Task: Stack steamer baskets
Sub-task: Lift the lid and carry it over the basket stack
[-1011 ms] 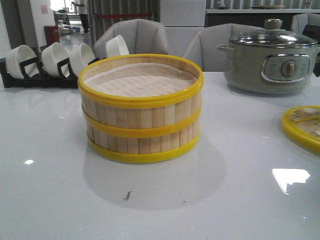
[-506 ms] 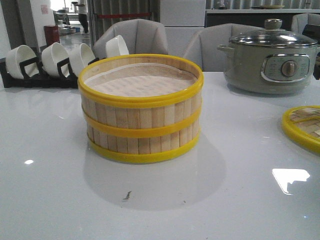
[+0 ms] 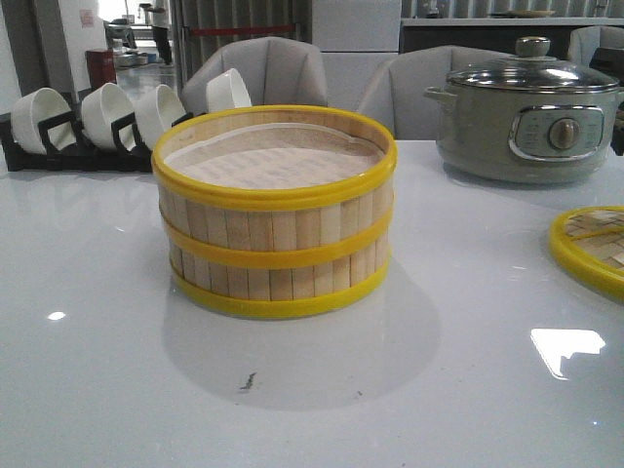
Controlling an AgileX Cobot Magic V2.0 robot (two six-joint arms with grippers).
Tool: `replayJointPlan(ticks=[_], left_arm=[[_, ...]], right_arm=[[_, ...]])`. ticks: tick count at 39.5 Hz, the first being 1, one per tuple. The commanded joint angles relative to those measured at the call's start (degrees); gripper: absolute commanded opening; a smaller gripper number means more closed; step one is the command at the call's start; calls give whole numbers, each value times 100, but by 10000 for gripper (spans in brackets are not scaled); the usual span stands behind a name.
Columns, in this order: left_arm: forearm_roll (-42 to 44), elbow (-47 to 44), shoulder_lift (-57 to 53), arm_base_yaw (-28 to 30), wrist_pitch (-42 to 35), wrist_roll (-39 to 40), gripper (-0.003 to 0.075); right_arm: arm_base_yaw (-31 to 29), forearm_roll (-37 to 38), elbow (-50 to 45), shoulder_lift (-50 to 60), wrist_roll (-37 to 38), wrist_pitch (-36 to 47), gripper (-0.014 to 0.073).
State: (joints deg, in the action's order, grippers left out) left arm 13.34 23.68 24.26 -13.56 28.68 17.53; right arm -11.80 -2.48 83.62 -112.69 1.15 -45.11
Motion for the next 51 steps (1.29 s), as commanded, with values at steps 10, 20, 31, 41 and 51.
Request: replayJointPlan(ticks=[10, 20, 31, 41, 51], left_arm=[[50, 164, 32, -2, -437, 56, 85], [50, 164, 32, -2, -437, 56, 85], [50, 164, 32, -2, -437, 56, 85], [50, 164, 32, -2, -437, 56, 85], [50, 164, 32, -2, -437, 56, 85]], right_arm=[[76, 41, 235, 381, -14, -48, 36], [757, 41, 933, 767, -14, -595, 36], [1944, 41, 2819, 842, -14, -1493, 36], [3219, 41, 4050, 447, -19, -1899, 36], [4172, 41, 4626, -216, -30, -1975, 36]])
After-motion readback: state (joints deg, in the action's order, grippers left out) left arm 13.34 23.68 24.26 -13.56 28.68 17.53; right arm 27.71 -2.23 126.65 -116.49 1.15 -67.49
